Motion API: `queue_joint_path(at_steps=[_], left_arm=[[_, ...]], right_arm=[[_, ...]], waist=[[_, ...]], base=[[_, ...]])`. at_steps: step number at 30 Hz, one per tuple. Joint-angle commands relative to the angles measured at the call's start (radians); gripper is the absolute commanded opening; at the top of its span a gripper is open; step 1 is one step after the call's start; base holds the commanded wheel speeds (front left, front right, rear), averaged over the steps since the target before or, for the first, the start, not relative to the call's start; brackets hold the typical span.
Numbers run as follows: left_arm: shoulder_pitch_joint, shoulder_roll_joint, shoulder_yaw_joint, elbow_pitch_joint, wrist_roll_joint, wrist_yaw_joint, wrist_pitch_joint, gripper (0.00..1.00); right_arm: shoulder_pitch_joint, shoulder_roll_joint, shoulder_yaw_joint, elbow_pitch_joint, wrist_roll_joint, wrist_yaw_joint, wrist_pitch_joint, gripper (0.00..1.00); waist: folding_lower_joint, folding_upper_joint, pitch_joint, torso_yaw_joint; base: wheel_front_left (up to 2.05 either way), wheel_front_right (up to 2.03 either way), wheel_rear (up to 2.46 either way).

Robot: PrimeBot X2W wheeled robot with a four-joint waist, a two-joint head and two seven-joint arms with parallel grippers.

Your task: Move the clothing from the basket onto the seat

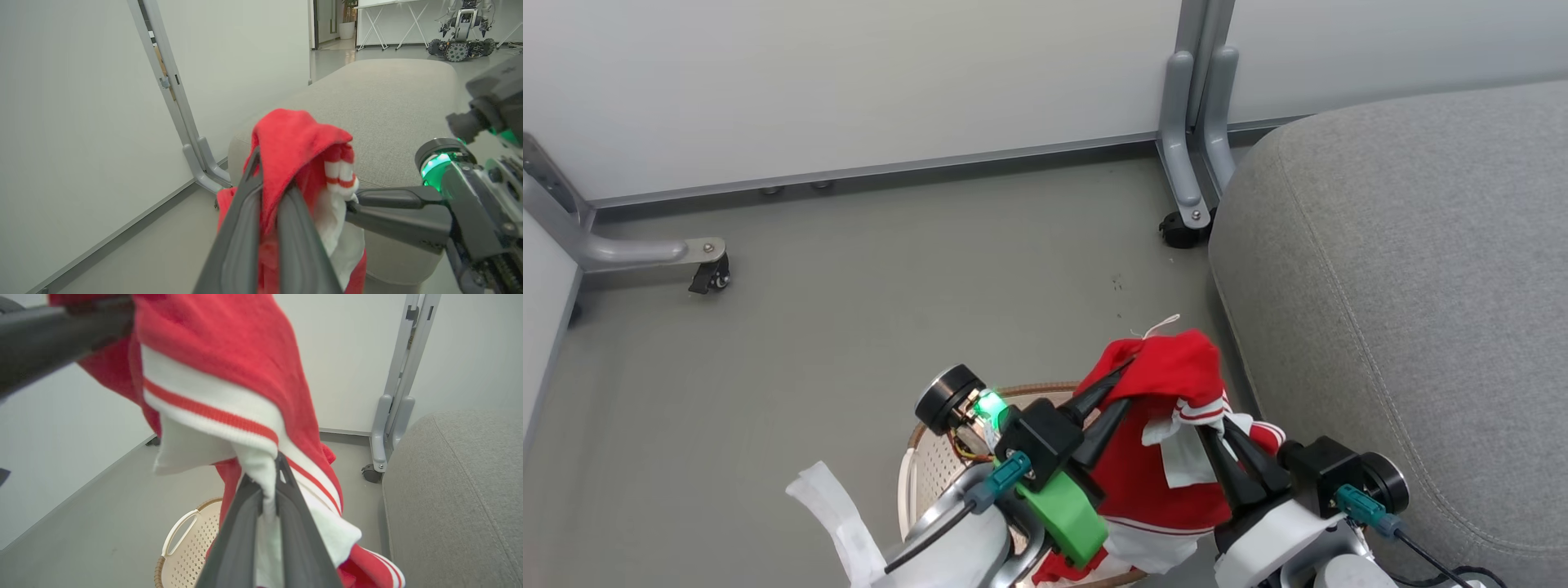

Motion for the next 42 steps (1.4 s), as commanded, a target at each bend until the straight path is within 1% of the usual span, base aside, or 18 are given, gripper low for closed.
queue_joint_path(at_steps=[1, 4, 5, 6, 7, 9, 18, 23, 37, 42], left_arm=[[0.017, 0.008, -0.003, 0.006, -0.006, -0.005, -0.004, 0.0], [0.02, 0.014, -0.004, 0.012, -0.011, -0.005, -0.007, 0.0], [0.02, 0.014, -0.002, 0.013, -0.013, -0.002, -0.008, 0.13], [0.021, 0.013, 0.001, 0.012, -0.014, 0.001, -0.01, 0.47], [0.021, 0.012, 0.004, 0.007, -0.012, 0.003, -0.01, 1.0], [0.023, 0.01, 0.008, 0.001, -0.012, 0.008, -0.012, 1.0], [0.022, 0.03, -0.007, -0.007, -0.007, -0.014, -0.019, 1.0], [0.019, 0.029, -0.008, -0.004, -0.01, -0.017, -0.018, 1.0], [0.012, 0.026, -0.001, 0.001, -0.005, -0.012, -0.018, 1.0], [0.015, 0.033, 0.009, -0.006, -0.004, -0.005, -0.018, 1.0]], right_arm=[[-0.005, -0.001, -0.001, -0.008, 0.007, 0.0, -0.003, 0.0], [-0.012, -0.003, -0.004, -0.012, 0.014, 0.0, -0.003, 0.0], [-0.013, -0.004, -0.005, -0.013, 0.014, 0.0, -0.003, 0.0], [-0.012, -0.003, -0.008, -0.013, 0.016, 0.0, -0.003, 0.0], [-0.013, -0.003, -0.011, -0.013, 0.018, 0.0, -0.003, 0.0], [-0.014, -0.002, -0.016, -0.014, 0.022, 0.0, -0.003, 0.0], [-0.018, 0.003, -0.029, -0.001, 0.043, 0.0, -0.003, 0.0], [-0.018, 0.004, -0.03, 0.001, 0.045, 0.0, -0.003, 0.0], [-0.024, 0.005, -0.029, -0.002, 0.054, 0.0, -0.003, 0.0], [-0.035, 0.002, -0.05, -0.014, 0.052, 0.0, -0.003, 0.0]], waist=[[0.0, 0.0, 0.006, -0.005], [0.0, 0.0, 0.014, -0.007], [0.0, 0.0, 0.015, -0.007], [0.0, 0.0, 0.018, -0.006], [0.0, 0.0, 0.02, -0.006], [0.0, 0.0, 0.023, -0.005], [0.0, 0.0, 0.036, -0.003], [0.0, 0.0, 0.038, -0.003], [0.0, 0.0, 0.05, -0.006], [0.0, 0.0, 0.069, -0.028]], base=[[0.0, 0.0, 0.0], [0.0, 0.0, 0.0], [0.0, 0.0, 0.0], [0.0, 0.0, 0.0], [0.0, 0.0, 0.0], [0.0, 0.0, 0.0], [0.0, 0.0, 0.0], [0.0, 0.0, 0.0], [0.0, 0.0, 0.0], [0.0, 0.0, 0.0]])
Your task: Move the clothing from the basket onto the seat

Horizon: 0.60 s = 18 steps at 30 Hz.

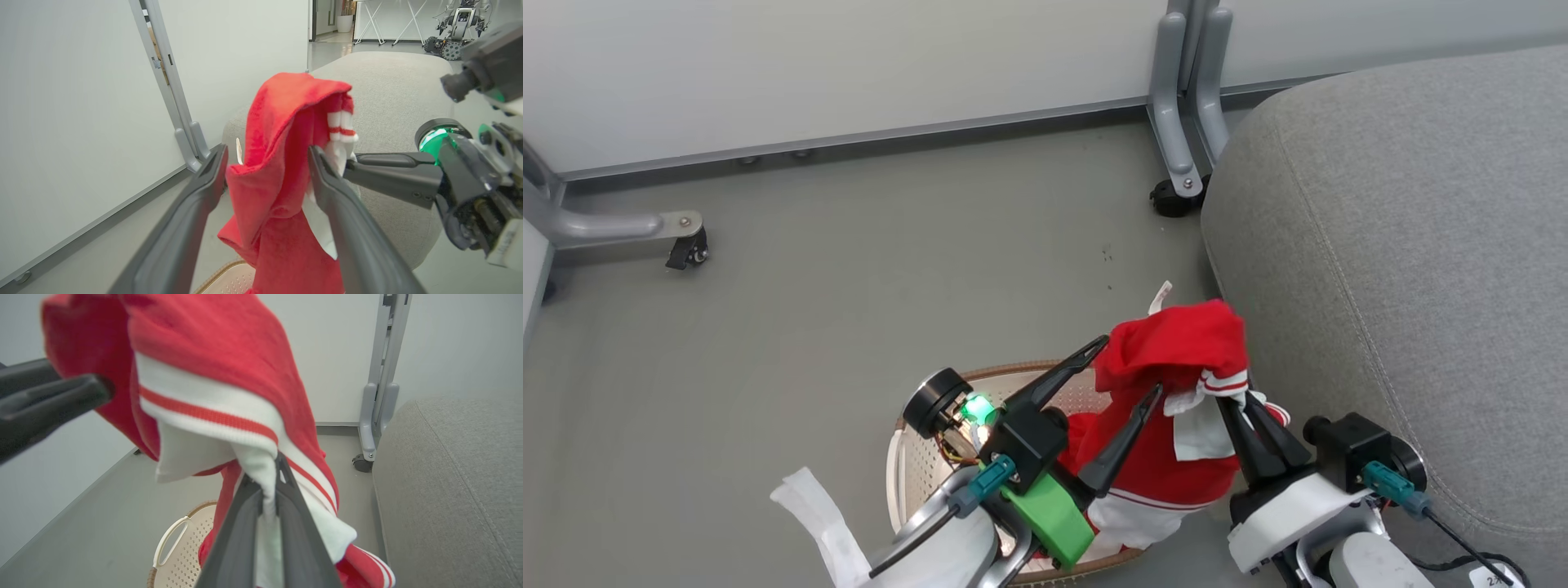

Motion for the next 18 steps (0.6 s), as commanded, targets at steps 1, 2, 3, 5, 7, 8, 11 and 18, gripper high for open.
queue_joint_path(at_steps=[1, 2, 3, 5, 7, 8, 11, 18], left_arm=[[0.001, 0.011, 0.005, -0.003, 0.007, 0.005, -0.001, 1.0], [0.0, 0.012, 0.006, -0.004, 0.007, 0.005, -0.002, 1.0], [-0.003, 0.014, 0.008, -0.003, 0.008, 0.006, -0.002, 1.0], [-0.009, 0.018, 0.011, -0.003, 0.011, 0.008, -0.002, 1.0], [-0.017, 0.023, 0.009, -0.001, 0.015, 0.008, -0.002, 1.0], [-0.021, 0.025, 0.009, -0.001, 0.016, 0.008, -0.002, 1.0], [-0.032, 0.033, 0.007, 0.004, 0.02, 0.007, -0.002, 1.0], [-0.061, 0.044, 0.006, 0.013, 0.023, 0.003, -0.002, 1.0]], right_arm=[[-0.018, 0.0, -0.013, -0.009, 0.002, 0.0, -0.003, 0.0], [-0.02, 0.0, -0.018, -0.012, 0.001, 0.0, -0.003, 0.0], [-0.023, 0.001, -0.031, -0.017, -0.001, 0.0, -0.003, 0.0], [-0.027, 0.003, -0.051, -0.026, -0.003, 0.0, -0.003, 0.0], [-0.031, 0.005, -0.074, -0.033, -0.007, 0.0, -0.003, 0.0], [-0.034, 0.006, -0.084, -0.038, -0.01, 0.0, -0.003, 0.0], [-0.04, 0.009, -0.117, -0.052, -0.015, 0.0, -0.003, 0.0], [-0.018, 0.03, -0.198, -0.09, -0.035, 0.0, -0.003, 0.0]], waist=[[0.0, 0.0, 0.017, -0.019], [0.0, 0.0, 0.021, -0.025], [0.0, 0.0, 0.029, -0.038], [0.0, 0.0, 0.045, -0.063], [0.0, 0.0, 0.06, -0.09], [0.0, 0.0, 0.068, -0.103], [0.0, 0.0, 0.092, -0.153], [0.0, 0.0, 0.134, -0.263]], base=[[0.0, 0.0, 0.0], [0.0, 0.0, 0.0], [0.0, 0.0, 0.0], [0.0, 0.0, 0.0], [0.0, 0.0, 0.0], [0.0, 0.0, 0.0], [0.0, 0.0, 0.0], [0.0, 0.0, 0.0]])
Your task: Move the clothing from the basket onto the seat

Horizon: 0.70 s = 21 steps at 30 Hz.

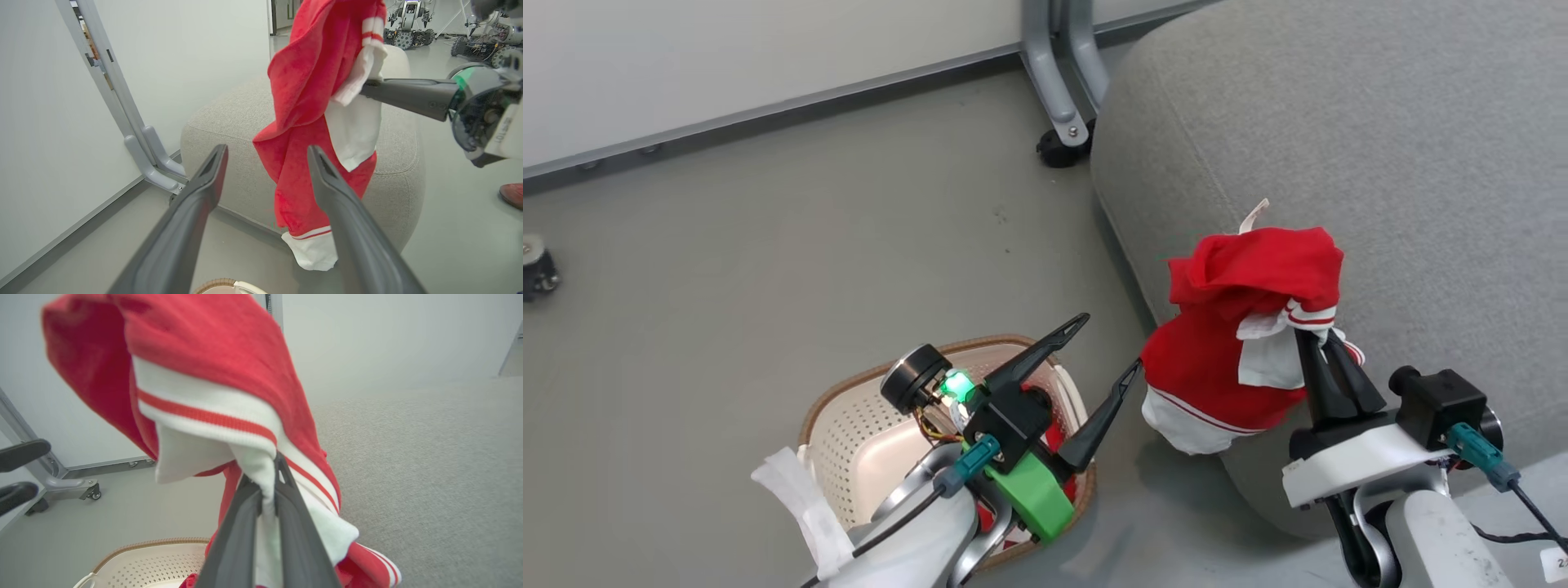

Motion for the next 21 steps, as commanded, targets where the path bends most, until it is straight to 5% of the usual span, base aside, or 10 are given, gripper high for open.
queue_joint_path(at_steps=[1, 11, 21], left_arm=[[-0.018, 0.01, 0.001, 0.005, 0.01, -0.002, 0.0, 1.0], [-0.056, 0.015, -0.018, 0.007, 0.017, -0.006, 0.012, 1.0], [-0.132, 0.012, -0.034, -0.019, 0.027, -0.016, 0.034, 1.0]], right_arm=[[0.009, 0.008, -0.016, -0.011, -0.007, 0.0, -0.003, 0.0], [-0.014, 0.035, -0.086, -0.047, 0.026, 0.0, -0.003, 0.0], [-0.254, -0.013, -0.274, -0.131, 0.065, 0.0, -0.003, 0.0]], waist=[[-0.0001, 0.0, 0.051, -0.088], [-0.0001, 0.0, 0.116, -0.156], [-0.0001, 0.0, 0.279, -0.088]], base=[[0.0, 0.0, 0.0], [0.0, 0.0, 0.0], [0.0, 0.0, 0.0]])
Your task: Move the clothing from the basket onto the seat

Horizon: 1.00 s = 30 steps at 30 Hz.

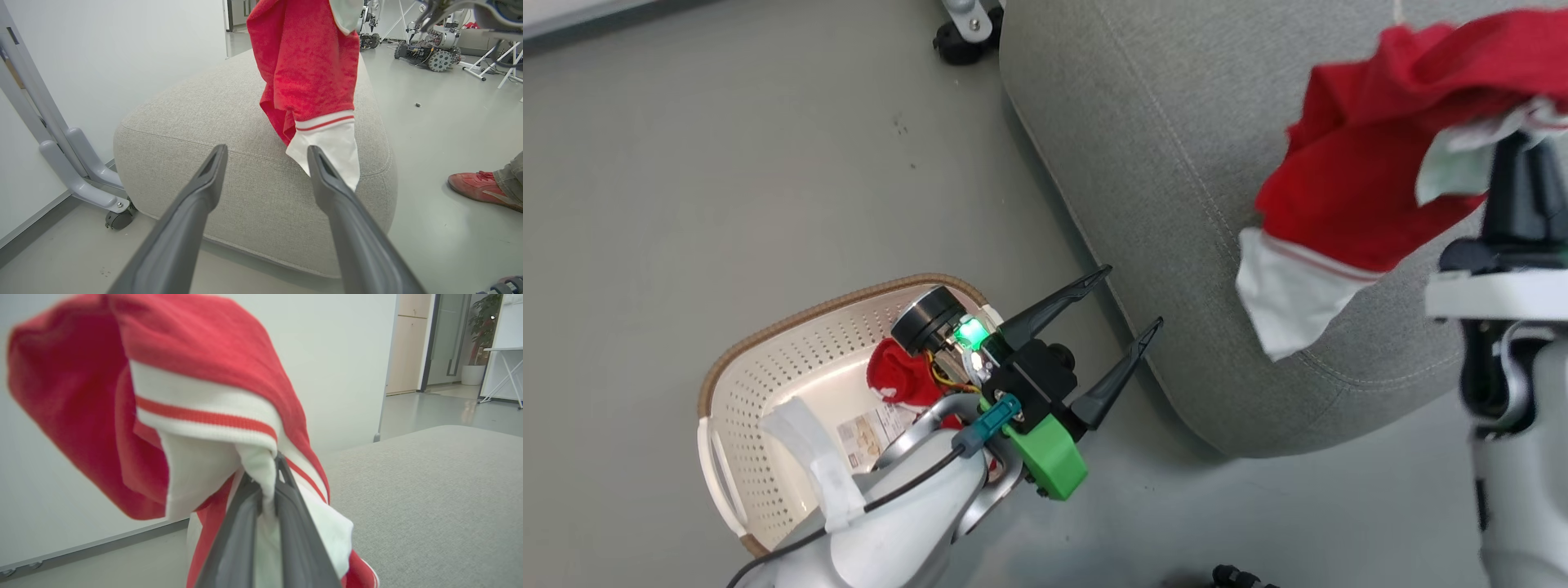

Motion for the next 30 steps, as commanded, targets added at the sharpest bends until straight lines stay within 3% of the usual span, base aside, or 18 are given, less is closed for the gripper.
queue_joint_path(at_steps=[1, 7, 12, 18, 22, 23, 24, 25, 30], left_arm=[[-0.031, 0.006, 0.0, -0.008, 0.007, -0.004, 0.005, 1.0], [-0.101, 0.027, -0.005, -0.036, 0.035, -0.008, 0.025, 1.0], [-0.148, 0.033, -0.017, -0.056, 0.056, -0.012, 0.038, 1.0], [-0.172, 0.031, -0.034, -0.057, 0.061, -0.016, 0.036, 1.0], [-0.165, 0.022, -0.04, -0.043, 0.052, -0.013, 0.026, 1.0], [-0.159, 0.021, -0.04, -0.039, 0.046, -0.011, 0.021, 1.0], [-0.151, 0.02, -0.038, -0.035, 0.04, -0.009, 0.017, 1.0], [-0.142, 0.018, -0.035, -0.03, 0.036, -0.005, 0.015, 1.0], [-0.113, 0.013, -0.025, -0.004, 0.008, 0.001, -0.005, 1.0]], right_arm=[[-0.054, -0.027, -0.027, 0.001, 0.008, -0.001, -0.003, 0.0], [-0.27, -0.138, -0.153, 0.068, 0.03, -0.001, -0.003, 0.0], [-0.413, -0.233, -0.18, 0.193, 0.07, -0.001, -0.003, 0.0], [-0.488, -0.265, -0.183, 0.404, 0.067, -0.001, -0.003, 0.0], [-0.504, -0.253, -0.241, 0.531, 0.027, -0.001, -0.003, 0.0], [-0.501, -0.244, -0.26, 0.559, 0.006, -0.001, -0.003, 0.4], [-0.498, -0.237, -0.275, 0.574, -0.014, -0.001, -0.003, 0.92], [-0.491, -0.23, -0.305, 0.574, -0.044, -0.001, -0.003, 1.0], [-0.422, -0.152, -0.444, 0.539, -0.164, -0.001, -0.003, 1.0]], waist=[[-0.0001, 0.0, 0.104, 0.055], [-0.0001, 0.0, 0.242, 0.115], [-0.0001, 0.0, 0.331, 0.149], [-0.0001, 0.0, 0.381, 0.175], [-0.0001, 0.0, 0.377, 0.189], [-0.0001, 0.0, 0.371, 0.191], [-0.0001, 0.0, 0.364, 0.191], [-0.0001, 0.0, 0.353, 0.191], [-0.0001, 0.0, 0.275, 0.188]], base=[[0.0, 0.0, 0.0], [0.0, 0.0, 0.0], [0.0, 0.0, 0.0], [0.0, 0.0, 0.0], [0.0, 0.0, 0.0], [0.0, 0.0, 0.0], [0.0, 0.0, 0.0], [0.0, 0.0, 0.0], [0.0, 0.0, 0.0]])
